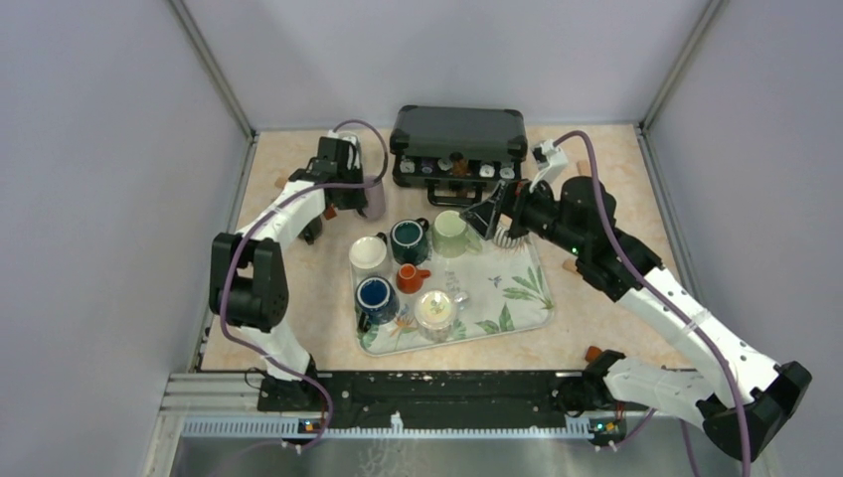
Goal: Turn the mug right side up
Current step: Place the cup at the corner of the board.
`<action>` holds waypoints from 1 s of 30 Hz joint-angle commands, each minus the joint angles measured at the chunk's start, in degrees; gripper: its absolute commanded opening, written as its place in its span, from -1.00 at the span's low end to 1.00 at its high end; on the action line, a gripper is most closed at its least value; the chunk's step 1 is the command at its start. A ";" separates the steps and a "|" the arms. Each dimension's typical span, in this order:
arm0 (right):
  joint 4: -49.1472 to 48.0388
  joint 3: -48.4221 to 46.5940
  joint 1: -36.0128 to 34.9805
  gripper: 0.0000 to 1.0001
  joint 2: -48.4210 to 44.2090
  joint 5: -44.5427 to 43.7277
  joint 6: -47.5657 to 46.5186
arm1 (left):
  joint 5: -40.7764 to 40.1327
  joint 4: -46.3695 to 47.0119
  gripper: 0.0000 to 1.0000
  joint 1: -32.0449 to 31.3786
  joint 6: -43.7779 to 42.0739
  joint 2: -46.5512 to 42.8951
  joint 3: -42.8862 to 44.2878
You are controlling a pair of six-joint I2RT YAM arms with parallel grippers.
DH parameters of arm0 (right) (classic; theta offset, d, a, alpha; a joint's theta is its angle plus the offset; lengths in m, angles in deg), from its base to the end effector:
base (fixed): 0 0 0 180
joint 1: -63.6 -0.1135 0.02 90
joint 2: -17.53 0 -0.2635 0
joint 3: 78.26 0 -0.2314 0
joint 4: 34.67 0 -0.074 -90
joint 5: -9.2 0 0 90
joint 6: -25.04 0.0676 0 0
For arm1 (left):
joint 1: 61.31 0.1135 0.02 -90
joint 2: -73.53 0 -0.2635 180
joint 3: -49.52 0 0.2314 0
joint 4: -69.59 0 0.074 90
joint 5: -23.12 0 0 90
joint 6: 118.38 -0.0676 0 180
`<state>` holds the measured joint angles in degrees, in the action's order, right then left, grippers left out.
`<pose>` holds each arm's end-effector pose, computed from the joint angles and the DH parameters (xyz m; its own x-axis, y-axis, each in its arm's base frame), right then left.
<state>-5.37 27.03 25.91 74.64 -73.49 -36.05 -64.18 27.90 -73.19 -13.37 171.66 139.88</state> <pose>0.1812 0.1508 0.3761 -0.4813 0.2341 -0.8447 -0.5396 0.6803 0.4960 0.3698 -0.0810 0.2355 -0.7793 -0.1004 -0.6185 0.0350 0.9786 -0.2029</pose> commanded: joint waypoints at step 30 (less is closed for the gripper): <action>-1.17 2.61 -0.01 0.98 -2.77 -0.71 -1.48 | -5.84 18.44 -0.45 0.15 -0.59 6.22 -4.57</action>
<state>-5.05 29.04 25.91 73.08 -74.04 -36.49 -68.96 44.32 -73.19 -13.74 176.20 135.55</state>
